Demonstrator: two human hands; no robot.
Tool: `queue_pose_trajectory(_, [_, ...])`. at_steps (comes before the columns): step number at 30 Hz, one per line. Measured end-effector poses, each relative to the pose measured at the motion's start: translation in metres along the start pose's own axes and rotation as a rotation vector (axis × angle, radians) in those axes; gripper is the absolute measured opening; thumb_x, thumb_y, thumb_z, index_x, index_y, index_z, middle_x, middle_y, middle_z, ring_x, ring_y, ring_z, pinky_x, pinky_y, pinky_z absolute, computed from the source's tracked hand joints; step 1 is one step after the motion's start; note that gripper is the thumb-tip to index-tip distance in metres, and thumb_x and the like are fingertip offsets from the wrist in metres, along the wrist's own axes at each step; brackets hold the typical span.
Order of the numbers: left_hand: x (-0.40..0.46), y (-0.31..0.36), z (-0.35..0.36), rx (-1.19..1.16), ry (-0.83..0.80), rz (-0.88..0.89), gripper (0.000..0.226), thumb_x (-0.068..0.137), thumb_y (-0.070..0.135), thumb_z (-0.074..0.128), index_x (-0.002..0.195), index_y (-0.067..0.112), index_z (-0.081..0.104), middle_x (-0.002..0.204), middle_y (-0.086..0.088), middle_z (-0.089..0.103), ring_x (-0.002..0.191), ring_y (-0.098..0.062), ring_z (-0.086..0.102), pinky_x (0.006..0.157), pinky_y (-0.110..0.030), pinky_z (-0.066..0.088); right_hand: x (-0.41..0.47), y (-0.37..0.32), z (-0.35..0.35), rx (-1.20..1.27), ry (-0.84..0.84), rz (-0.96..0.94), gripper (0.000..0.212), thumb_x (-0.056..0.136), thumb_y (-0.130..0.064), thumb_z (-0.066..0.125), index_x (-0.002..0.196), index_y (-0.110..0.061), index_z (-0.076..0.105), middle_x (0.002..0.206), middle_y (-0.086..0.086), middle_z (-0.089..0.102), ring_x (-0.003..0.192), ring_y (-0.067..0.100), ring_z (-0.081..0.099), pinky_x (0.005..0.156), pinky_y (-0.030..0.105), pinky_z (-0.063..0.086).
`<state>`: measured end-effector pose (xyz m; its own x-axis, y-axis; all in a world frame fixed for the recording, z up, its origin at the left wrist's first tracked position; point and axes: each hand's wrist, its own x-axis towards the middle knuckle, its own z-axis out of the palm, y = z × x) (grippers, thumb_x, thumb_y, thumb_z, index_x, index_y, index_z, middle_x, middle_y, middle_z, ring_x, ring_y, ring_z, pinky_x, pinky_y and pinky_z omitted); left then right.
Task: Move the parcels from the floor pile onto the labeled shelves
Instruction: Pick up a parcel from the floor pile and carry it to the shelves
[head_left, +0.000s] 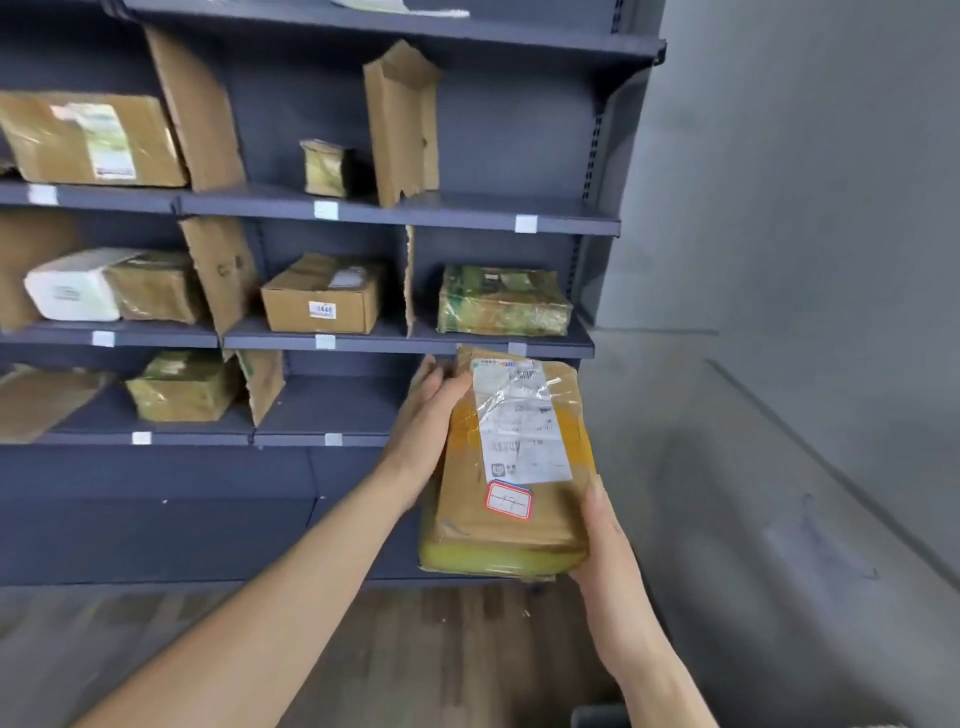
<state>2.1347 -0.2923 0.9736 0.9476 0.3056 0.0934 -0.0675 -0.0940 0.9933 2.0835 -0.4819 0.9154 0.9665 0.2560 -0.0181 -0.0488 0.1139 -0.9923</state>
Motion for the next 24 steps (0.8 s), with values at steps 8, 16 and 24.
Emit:
queue_pose_trajectory(8, [-0.032,0.007,-0.136,-0.149,0.203,-0.22,0.039,0.089,0.058,0.056,0.127,0.05,0.056,0.113,0.008,0.073,0.103,-0.019,0.069,0.096,-0.045,0.052,0.03,-0.018,0.128,-0.023,-0.275,-0.112,0.045,0.1,-0.056,0.046,0.144,-0.053,0.046,0.142,-0.025,0.058,0.135,0.003,0.052,0.119,0.044,0.035])
queue_pose_trajectory(16, [-0.06,0.02,-0.22,-0.249,0.343,-0.177,0.055,0.084,0.052,0.065,0.134,0.036,0.051,0.114,-0.001,0.073,0.101,-0.023,0.071,0.082,-0.042,0.058,0.019,-0.026,0.203,0.01,-0.388,-0.093,0.038,0.107,-0.039,0.036,0.137,-0.056,0.052,0.129,-0.024,0.066,0.123,0.004,0.061,0.09,0.031,0.048])
queue_pose_trajectory(24, [-0.084,0.016,-0.245,-0.297,0.409,-0.185,0.038,0.094,0.047,0.055,0.129,0.031,0.052,0.103,-0.002,0.075,0.091,-0.02,0.072,0.061,-0.031,0.054,-0.003,-0.022,0.235,0.003,-0.376,-0.102,0.034,0.105,-0.044,0.042,0.134,-0.054,0.056,0.132,-0.018,0.067,0.126,0.012,0.061,0.108,0.047,0.046])
